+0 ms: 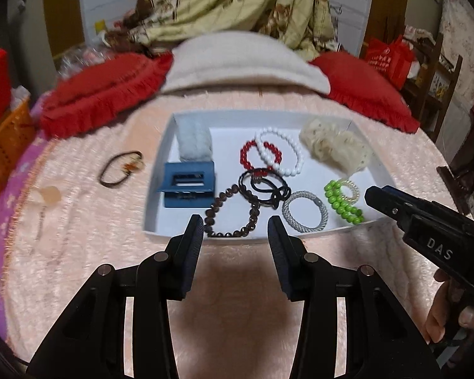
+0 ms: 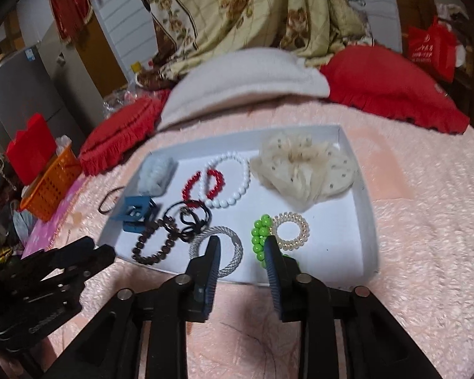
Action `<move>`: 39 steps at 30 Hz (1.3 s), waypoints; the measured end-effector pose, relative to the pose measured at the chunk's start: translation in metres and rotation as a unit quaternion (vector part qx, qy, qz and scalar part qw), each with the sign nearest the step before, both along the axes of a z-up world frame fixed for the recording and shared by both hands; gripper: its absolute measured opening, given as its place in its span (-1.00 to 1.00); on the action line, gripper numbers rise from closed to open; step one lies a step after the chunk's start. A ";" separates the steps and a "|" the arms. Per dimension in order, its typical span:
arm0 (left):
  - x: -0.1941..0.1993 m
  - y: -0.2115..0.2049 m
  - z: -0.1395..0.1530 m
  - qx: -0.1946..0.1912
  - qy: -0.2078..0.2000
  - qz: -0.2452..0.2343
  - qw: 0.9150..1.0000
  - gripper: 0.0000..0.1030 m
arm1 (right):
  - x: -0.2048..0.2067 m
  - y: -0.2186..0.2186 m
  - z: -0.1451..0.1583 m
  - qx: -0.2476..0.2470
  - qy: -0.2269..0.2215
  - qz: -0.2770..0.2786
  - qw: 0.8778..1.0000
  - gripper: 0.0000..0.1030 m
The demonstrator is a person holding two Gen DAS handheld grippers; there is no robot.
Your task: Organize jewelry
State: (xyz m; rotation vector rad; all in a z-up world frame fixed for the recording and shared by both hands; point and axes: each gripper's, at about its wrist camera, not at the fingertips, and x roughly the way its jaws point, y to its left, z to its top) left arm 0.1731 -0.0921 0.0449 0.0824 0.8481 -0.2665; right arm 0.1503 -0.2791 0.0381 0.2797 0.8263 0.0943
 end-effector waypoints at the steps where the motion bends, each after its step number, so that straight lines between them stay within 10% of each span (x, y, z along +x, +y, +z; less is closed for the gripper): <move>1: -0.005 0.001 0.003 0.002 -0.005 0.002 1.000 -0.13 | -0.004 0.001 0.003 -0.001 -0.004 -0.001 1.000 -0.44; 39: -0.099 0.062 0.012 0.001 -0.008 0.057 0.998 -0.11 | -0.119 0.041 0.013 -0.067 -0.011 -0.053 0.996 -0.38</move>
